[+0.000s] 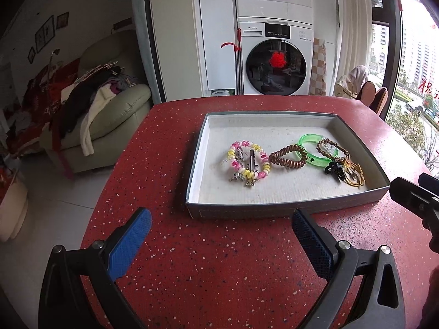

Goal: Organize jewelry

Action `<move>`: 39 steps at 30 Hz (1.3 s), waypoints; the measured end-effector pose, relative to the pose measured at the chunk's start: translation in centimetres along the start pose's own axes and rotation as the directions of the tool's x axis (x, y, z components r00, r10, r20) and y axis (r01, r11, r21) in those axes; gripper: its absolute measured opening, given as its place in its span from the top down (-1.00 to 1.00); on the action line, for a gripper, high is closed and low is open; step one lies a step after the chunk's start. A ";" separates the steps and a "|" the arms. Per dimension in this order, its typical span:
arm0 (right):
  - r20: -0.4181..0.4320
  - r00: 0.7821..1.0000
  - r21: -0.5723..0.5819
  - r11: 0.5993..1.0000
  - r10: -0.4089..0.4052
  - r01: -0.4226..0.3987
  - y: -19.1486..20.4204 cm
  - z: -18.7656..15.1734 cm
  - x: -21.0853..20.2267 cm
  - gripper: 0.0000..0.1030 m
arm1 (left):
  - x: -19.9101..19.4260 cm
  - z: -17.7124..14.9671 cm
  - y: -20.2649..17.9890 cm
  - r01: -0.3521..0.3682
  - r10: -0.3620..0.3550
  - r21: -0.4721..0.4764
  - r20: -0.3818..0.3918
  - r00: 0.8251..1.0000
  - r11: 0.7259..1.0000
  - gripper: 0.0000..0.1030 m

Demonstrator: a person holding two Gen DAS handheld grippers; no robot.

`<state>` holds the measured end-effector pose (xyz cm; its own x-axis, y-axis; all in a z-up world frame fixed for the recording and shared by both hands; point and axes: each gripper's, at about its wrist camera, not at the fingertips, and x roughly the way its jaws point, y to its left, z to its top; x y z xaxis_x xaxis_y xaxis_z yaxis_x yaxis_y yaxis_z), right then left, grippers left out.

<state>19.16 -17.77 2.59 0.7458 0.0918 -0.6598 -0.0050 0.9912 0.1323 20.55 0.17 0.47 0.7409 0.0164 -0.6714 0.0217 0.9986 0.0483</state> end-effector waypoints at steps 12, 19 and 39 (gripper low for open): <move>0.033 0.995 -0.031 0.995 -0.093 0.094 0.5 -2.4 -2.3 -1.00 | -2.4 -2.0 -0.4 -0.017 0.017 -0.007 0.053 0.998 1.000 -1.00; 0.049 0.993 -0.028 0.994 -0.105 0.107 0.5 -2.5 -3.2 -1.00 | -3.3 -2.1 -0.2 -0.019 0.020 -0.016 0.062 0.998 1.000 -1.00; 0.050 0.993 -0.035 0.994 -0.104 0.105 0.7 -2.4 -3.7 -1.00 | -3.6 -2.2 0.0 -0.024 0.025 -0.014 0.062 0.998 1.000 -1.00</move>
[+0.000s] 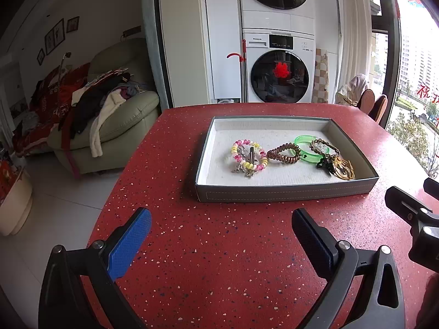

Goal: Organize jewelry

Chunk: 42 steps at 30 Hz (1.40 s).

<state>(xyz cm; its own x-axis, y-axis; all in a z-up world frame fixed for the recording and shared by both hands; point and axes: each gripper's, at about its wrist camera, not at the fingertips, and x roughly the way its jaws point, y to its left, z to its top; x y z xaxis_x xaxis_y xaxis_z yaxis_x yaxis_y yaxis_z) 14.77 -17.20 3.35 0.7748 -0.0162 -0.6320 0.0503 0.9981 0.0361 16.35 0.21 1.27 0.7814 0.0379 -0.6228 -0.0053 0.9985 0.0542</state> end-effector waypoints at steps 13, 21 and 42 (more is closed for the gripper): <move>0.000 1.000 0.000 1.000 0.001 -0.001 0.2 0.0 -0.1 -1.00 | -0.3 -0.1 0.1 -0.001 0.001 -0.002 -0.002 1.000 1.000 -1.00; 0.000 1.000 0.000 1.000 0.003 -0.003 0.4 0.1 -0.2 -1.00 | -0.2 0.0 0.1 -0.001 0.001 -0.002 -0.002 1.000 1.000 -1.00; -0.001 1.000 0.004 1.000 0.004 -0.004 0.5 0.5 -0.4 -1.00 | -0.3 -0.2 0.2 0.000 0.000 0.000 -0.008 1.000 1.000 -1.00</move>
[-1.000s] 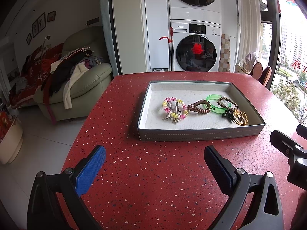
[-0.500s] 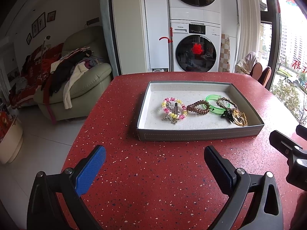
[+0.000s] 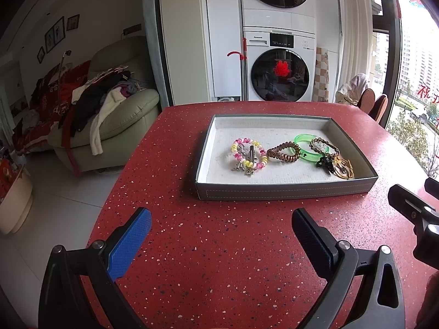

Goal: Organize jewelry

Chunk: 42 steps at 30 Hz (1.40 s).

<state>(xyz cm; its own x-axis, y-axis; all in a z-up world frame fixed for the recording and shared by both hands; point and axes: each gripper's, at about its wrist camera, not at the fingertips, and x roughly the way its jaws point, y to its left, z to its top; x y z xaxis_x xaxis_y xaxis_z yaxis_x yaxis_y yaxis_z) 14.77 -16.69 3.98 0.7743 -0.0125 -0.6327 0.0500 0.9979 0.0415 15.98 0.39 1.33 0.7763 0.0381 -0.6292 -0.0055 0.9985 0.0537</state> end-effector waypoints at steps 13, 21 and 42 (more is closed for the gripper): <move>0.001 1.000 0.002 1.000 0.001 -0.001 -0.1 0.1 0.0 -1.00 | 0.0 -0.1 0.1 0.001 -0.002 -0.003 -0.005 1.000 1.000 -1.00; 0.002 1.000 0.003 1.000 0.001 -0.001 -0.1 0.0 0.0 -1.00 | 0.1 -0.1 0.0 0.002 -0.002 -0.003 -0.005 1.000 1.000 -1.00; 0.003 1.000 0.004 1.000 0.002 -0.002 -0.2 -0.2 0.0 -1.00 | 0.1 0.0 0.1 -0.001 0.001 -0.007 -0.011 1.000 1.000 -1.00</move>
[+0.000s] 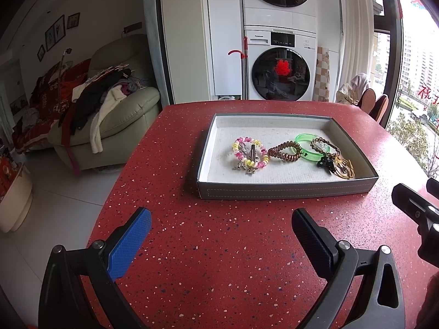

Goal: Organize jewelry

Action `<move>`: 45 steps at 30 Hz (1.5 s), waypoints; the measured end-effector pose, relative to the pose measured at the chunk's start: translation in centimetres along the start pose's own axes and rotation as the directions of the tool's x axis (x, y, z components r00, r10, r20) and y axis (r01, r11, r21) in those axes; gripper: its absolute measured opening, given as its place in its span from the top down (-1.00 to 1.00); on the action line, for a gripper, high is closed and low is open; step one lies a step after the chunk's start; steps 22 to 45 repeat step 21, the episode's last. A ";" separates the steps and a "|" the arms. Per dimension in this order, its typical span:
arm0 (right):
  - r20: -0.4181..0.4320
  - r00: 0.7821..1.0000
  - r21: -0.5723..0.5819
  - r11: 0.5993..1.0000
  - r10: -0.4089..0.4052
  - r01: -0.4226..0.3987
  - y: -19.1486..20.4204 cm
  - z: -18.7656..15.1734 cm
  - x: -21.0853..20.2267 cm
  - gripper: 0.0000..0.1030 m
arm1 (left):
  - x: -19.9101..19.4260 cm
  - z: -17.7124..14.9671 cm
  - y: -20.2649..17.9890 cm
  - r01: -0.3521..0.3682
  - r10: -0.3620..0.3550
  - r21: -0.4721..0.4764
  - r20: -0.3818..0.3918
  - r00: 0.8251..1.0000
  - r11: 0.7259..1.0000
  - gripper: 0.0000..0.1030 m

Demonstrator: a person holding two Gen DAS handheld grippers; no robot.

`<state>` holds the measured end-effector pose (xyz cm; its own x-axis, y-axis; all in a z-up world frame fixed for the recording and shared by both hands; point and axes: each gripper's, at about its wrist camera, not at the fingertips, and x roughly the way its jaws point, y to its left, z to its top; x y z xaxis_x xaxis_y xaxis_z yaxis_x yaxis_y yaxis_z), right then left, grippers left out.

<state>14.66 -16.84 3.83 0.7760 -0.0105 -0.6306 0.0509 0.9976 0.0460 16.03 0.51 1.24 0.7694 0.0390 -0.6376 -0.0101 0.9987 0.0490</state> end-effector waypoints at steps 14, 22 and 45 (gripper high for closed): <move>-0.002 1.000 0.001 1.000 0.001 -0.001 -0.1 0.2 -0.2 -1.00 | 0.2 0.0 0.0 0.002 -0.002 -0.004 -0.003 1.000 1.000 -1.00; 0.000 1.000 0.001 1.000 0.001 -0.001 0.0 0.2 -0.2 -1.00 | 0.1 0.0 -0.2 0.009 -0.009 0.003 -0.001 1.000 1.000 -1.00; 0.000 1.000 0.001 1.000 0.001 -0.001 0.0 0.2 -0.2 -1.00 | 0.1 0.0 -0.2 0.009 -0.009 0.003 -0.001 1.000 1.000 -1.00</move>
